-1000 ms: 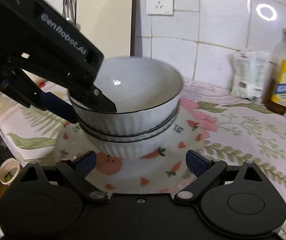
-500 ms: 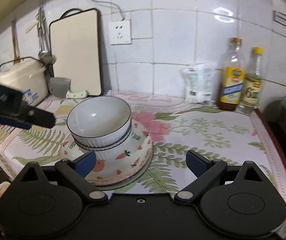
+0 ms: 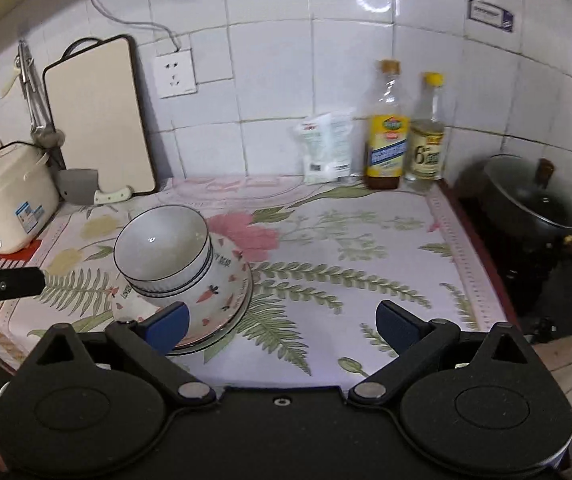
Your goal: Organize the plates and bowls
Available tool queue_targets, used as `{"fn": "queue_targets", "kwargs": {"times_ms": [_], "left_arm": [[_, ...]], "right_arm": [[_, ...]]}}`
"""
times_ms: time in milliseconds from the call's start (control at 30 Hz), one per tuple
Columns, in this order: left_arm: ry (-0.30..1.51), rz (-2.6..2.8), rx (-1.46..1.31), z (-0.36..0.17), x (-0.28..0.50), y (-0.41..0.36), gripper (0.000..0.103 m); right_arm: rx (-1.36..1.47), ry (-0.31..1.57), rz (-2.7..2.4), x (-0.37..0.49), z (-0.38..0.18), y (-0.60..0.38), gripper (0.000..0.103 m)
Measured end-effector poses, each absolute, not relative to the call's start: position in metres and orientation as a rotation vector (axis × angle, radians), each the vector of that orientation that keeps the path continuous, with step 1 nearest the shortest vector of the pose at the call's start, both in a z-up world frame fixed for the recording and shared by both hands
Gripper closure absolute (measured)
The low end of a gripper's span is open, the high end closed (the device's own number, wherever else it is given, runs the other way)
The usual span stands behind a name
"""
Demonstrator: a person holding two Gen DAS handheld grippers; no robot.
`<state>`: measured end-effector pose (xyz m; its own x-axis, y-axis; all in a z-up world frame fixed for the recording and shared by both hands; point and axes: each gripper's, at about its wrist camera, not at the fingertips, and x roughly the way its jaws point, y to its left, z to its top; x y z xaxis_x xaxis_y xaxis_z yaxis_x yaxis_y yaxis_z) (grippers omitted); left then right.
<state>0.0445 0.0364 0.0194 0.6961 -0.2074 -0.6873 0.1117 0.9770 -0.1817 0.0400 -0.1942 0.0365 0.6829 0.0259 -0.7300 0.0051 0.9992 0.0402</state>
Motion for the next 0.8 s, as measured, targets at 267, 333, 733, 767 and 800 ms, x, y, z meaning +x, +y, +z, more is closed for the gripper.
{"fn": "queue_targets", "kwargs": {"times_ms": [267,333,733,767,800], "left_arm": [[0.776,-0.159,-0.099,0.016,0.03,0.034,0.013],[0.775,-0.159,-0.103,0.015,0.026,0.034,0.012],[0.804,-0.15,-0.06,0.011,0.007,0.029,0.009],[0.804,-0.151,-0.058,0.011,0.006,0.029,0.009],[0.798,-0.15,-0.058,0.011,0.004,0.029,0.009]], "right_arm": [[0.081,0.767,0.018,0.012,0.033,-0.203,0.002],[0.058,0.752,0.011,0.01,0.038,-0.201,0.002],[-0.017,0.708,-0.022,-0.007,0.052,-0.179,0.002],[-0.017,0.707,-0.02,-0.008,0.051,-0.177,0.002],[-0.022,0.702,-0.017,-0.01,0.051,-0.177,0.002]]}}
